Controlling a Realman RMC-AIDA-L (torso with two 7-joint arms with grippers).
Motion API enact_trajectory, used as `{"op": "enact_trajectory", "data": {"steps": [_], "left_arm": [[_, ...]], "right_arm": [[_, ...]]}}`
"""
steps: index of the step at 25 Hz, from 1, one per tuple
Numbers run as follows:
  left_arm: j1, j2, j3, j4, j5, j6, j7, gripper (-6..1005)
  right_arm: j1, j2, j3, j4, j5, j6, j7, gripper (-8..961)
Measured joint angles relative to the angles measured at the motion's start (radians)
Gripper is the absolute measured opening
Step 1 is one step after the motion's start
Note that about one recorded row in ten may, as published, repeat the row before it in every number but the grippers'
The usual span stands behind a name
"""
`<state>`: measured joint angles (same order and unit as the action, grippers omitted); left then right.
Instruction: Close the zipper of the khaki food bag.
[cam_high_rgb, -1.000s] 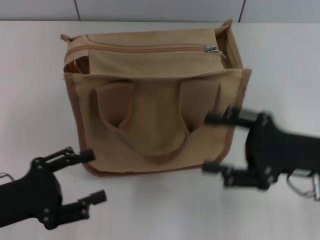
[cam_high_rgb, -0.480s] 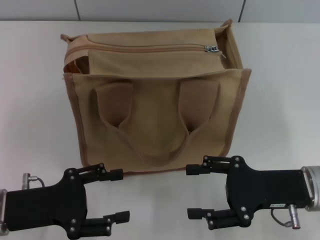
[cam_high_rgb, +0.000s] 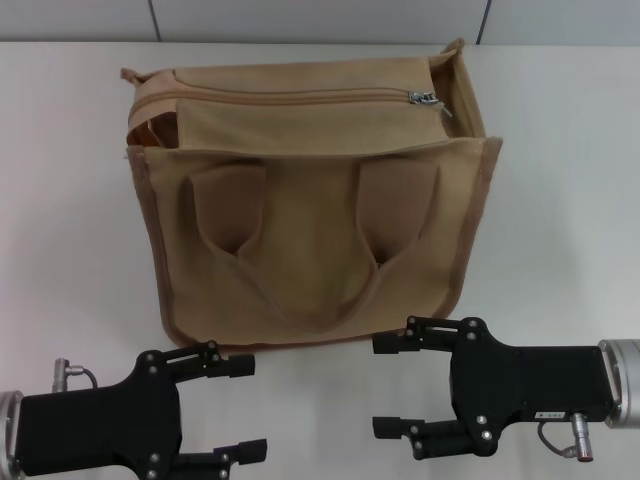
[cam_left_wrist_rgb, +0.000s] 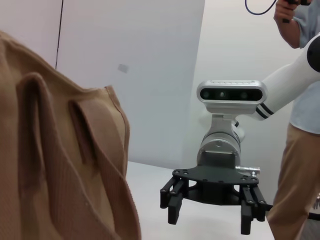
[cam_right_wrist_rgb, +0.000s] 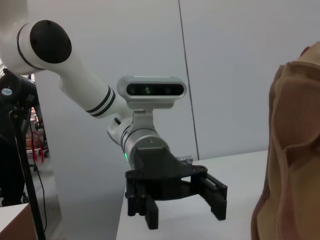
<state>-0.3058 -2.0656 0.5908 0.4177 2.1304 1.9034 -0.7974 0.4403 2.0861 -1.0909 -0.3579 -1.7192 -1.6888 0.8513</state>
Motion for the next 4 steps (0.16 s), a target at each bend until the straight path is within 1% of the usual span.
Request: {"op": "enact_trajectory", "data": {"steps": [4], "left_arm": [[0.001,-0.001,0.005,-0.001,0.000,-0.001,0.004,773]], "right_arm": [[-0.001,0.000,0.007,0.004,0.002,0.000,0.000,768]]}}
